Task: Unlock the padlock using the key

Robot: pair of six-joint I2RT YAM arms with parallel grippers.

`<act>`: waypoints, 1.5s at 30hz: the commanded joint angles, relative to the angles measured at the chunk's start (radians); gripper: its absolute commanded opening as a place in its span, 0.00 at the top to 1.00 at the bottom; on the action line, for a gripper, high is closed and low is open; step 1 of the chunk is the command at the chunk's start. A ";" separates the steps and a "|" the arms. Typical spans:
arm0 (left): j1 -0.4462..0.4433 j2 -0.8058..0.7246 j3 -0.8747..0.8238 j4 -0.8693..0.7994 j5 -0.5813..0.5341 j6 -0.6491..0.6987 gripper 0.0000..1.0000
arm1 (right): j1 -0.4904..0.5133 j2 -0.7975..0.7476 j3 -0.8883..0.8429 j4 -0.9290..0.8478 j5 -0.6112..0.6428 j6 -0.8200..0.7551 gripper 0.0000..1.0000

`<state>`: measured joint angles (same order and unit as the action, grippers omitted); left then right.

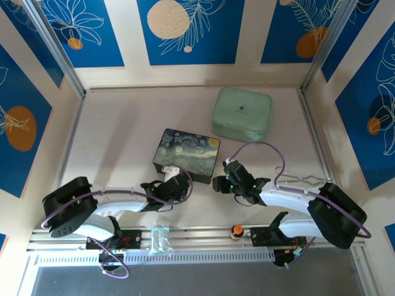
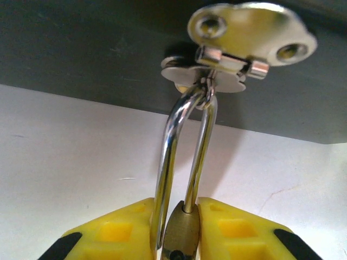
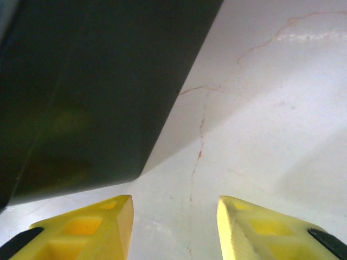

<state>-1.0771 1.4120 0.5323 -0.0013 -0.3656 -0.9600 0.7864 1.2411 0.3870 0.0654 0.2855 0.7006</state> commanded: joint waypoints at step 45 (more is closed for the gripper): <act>-0.178 0.158 0.230 -0.492 -0.362 -0.008 0.83 | 0.025 0.029 -0.011 -0.011 0.044 0.042 0.56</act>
<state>-1.2488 1.5593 0.7425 -0.3992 -0.6758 -0.9619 0.8051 1.2625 0.3866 0.0570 0.3149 0.7231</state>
